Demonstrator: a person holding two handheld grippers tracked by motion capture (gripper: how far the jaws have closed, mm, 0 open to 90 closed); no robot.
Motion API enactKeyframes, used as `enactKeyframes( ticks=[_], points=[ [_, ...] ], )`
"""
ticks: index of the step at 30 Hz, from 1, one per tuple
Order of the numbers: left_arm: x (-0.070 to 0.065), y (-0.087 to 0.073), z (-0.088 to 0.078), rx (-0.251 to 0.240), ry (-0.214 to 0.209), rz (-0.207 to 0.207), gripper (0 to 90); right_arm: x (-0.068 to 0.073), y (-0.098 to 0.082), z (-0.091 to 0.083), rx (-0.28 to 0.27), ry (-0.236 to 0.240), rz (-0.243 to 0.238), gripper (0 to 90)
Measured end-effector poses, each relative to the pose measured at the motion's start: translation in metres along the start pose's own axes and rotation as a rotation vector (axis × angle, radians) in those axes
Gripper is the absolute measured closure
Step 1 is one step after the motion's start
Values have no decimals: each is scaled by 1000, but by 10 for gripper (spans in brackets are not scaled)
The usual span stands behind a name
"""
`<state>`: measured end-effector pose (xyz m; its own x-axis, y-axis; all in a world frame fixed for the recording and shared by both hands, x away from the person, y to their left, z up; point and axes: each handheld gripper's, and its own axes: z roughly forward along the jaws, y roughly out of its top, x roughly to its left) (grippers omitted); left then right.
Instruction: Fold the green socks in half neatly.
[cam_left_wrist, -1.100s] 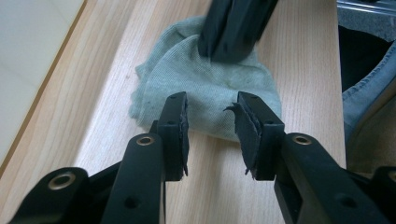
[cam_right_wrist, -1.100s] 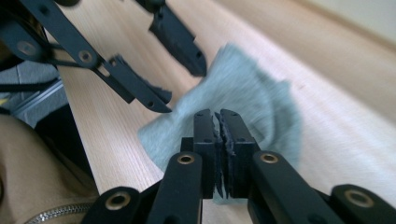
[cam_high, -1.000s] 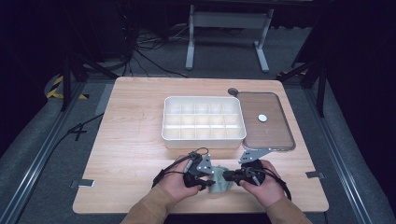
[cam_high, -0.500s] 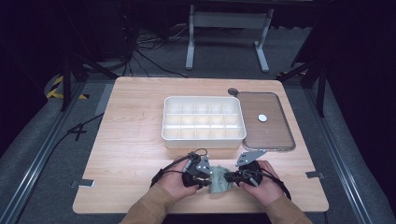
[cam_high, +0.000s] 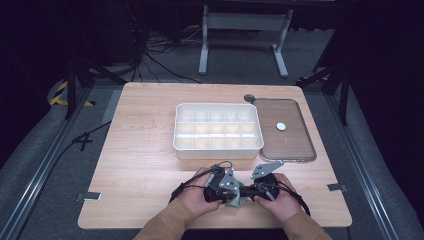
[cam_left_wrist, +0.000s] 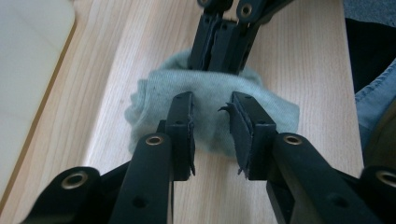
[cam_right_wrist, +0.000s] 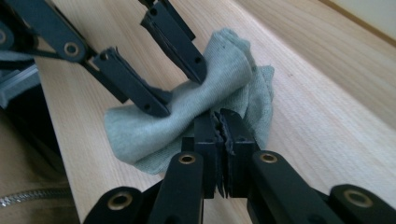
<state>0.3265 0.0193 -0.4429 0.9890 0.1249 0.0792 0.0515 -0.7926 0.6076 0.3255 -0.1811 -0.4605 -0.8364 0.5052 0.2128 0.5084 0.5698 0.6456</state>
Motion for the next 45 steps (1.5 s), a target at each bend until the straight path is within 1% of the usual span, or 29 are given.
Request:
enactKeyframes(
  ticks=[1, 2, 3, 6, 7, 12, 13, 15, 17, 19, 20, 21, 23, 24, 25, 26, 27, 28, 30, 31, 32, 35, 36, 38, 40, 41, 42, 44, 45],
  points=[
    [0, 0, 0, 0, 0, 0, 690, 0, 0, 0, 0, 0, 0, 867],
    [0, 0, 0, 1, -1, 1, 690, 0, -1, 1, -8, 14, 16, 868],
    [0, 0, 0, 2, -1, 4, 687, 0, -1, 1, -14, 19, 19, 869],
    [-1, 0, 1, 7, 4, 9, 682, 0, -2, 2, -17, 18, 14, 863],
    [-1, 0, 1, 14, 4, 9, 681, -1, -1, 1, -13, 29, 15, 851],
    [0, 0, 3, 35, -2, -19, 671, -3, -1, 0, -9, 46, 28, 839],
    [1, 1, 3, 51, -9, -28, 662, -3, -1, -1, -6, 47, 28, 835],
    [1, 3, 3, 53, -10, -26, 646, -4, 0, -1, -2, 55, 35, 831],
    [1, 4, 2, 72, -15, -31, 637, -5, 0, -3, 7, 66, 38, 823],
    [2, 4, 2, 70, -13, -35, 635, -5, 1, -7, 5, 69, 32, 811],
    [2, 4, 2, 71, -13, -37, 628, -5, 3, -13, -12, 69, 35, 805],
    [1, 4, 2, 72, -13, -36, 627, -6, 3, -18, -34, 62, 41, 801],
    [2, 4, 1, 70, -13, -41, 627, -10, 2, -30, -81, 16, 70, 815],
    [2, 3, 1, 65, -16, -48, 626, -14, -2, -33, -84, -7, 107, 828],
    [2, 3, 0, 69, -21, -52, 626, -18, -5, -33, -70, -20, 126, 835],
    [2, 3, 0, 62, -19, -52, 623, -21, -9, -29, -45, -23, 133, 843],
    [2, 3, 0, 62, -19, -52, 614, -21, -9, -29, -45, -23, 133, 843],
    [2, 3, 0, 61, -19, -48, 614, -21, -12, -24, -17, -18, 129, 849],
    [3, 4, 0, 57, -14, -35, 593, -17, -11, -15, 0, 6, 97, 858],
    [2, 3, 1, 39, -7, -35, 587, -15, -10, -14, 7, 12, 89, 859],
    [2, 3, 1, 31, -9, -14, 577, -12, -9, -11, 14, 14, 77, 864],
    [4, -2, 8, -47, -42, 30, 544, -7, -8, -6, 32, 6, 61, 867],
    [5, -4, 11, -65, -54, 35, 537, -7, -8, -5, 35, 5, 64, 867],
    [3, -2, 13, -65, -42, 51, 516, -6, -8, -4, 46, -9, 60, 868],
    [2, -1, 15, -65, -40, 49, 508, -6, -8, -4, 52, -19, 54, 865],
    [3, 0, 16, -60, -42, 37, 507, -7, -8, -4, 56, -26, 56, 834],
    [4, -1, 16, -60, -49, 18, 507, -7, -8, -4, 56, -26, 56, 834],
    [4, -1, 17, -56, -52, 7, 506, -7, -8, -4, 60, -32, 64, 825],
    [3, 0, 17, -51, -46, 6, 505, -7, -8, -4, 60, -33, 66, 824]
  ],
)
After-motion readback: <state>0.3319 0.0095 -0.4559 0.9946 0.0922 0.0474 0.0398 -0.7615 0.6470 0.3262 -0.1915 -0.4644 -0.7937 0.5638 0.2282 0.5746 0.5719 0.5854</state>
